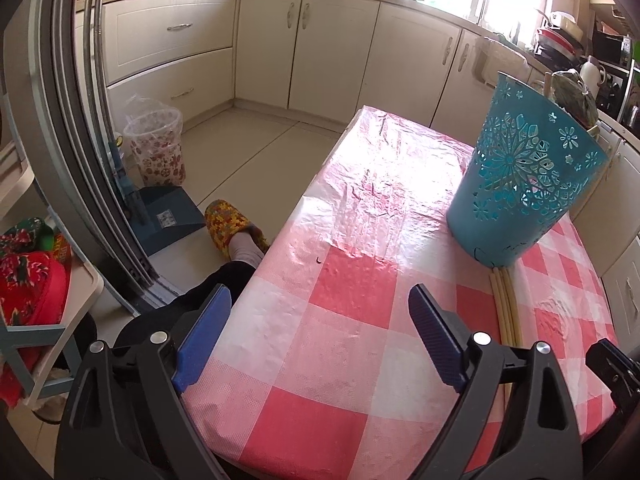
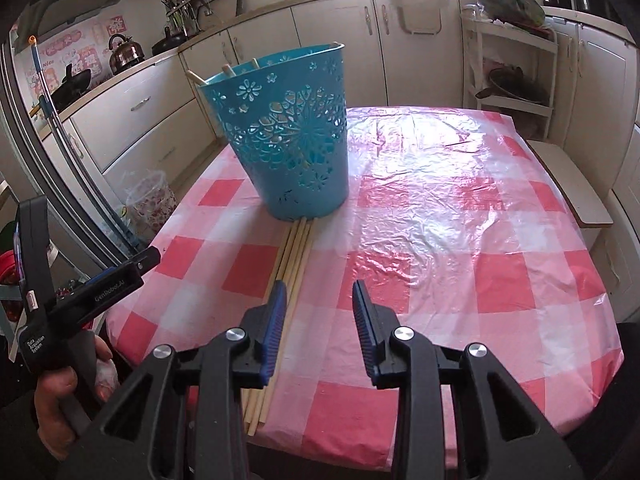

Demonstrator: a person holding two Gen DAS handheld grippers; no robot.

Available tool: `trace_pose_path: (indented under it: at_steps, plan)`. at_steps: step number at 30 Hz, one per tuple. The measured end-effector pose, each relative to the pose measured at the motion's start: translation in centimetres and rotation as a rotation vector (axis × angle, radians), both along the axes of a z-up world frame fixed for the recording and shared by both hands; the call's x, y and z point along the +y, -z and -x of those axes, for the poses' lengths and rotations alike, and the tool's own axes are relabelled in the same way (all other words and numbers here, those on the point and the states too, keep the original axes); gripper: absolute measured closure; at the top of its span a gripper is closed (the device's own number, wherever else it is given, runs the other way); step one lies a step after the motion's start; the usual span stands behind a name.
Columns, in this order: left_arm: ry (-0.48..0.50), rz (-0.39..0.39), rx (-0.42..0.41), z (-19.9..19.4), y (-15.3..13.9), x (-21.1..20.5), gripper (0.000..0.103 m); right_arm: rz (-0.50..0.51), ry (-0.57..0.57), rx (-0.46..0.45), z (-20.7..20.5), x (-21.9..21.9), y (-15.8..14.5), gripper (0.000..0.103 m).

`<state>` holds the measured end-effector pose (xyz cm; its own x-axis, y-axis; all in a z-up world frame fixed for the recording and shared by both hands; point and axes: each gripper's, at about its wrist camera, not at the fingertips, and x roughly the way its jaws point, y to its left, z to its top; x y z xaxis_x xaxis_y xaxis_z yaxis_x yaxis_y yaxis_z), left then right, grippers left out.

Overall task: Organize utensils
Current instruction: 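Move the right gripper back to the loose chopsticks beside the basket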

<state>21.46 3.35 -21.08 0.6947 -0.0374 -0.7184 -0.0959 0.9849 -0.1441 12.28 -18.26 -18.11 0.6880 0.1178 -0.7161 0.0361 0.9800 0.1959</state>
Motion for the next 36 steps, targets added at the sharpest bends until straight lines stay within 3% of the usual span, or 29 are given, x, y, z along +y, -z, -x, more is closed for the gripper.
trace_pose_path:
  at_steps: [21, 27, 36]
  plan:
    - [-0.020, 0.031, 0.033, -0.1, 0.7, 1.2, 0.016, 0.030, -0.010, 0.023, 0.0, 0.6, 0.9, 0.067]
    - [-0.037, 0.057, 0.069, -0.5, 1.7, 1.9, 0.016, 0.023, -0.008, 0.031, -1.2, 0.3, 1.6, 0.067]
    - [-0.018, 0.023, 0.075, -0.5, 1.9, 0.8, 0.015, 0.048, -0.033, 0.037, -4.0, 1.7, 2.7, 0.073]
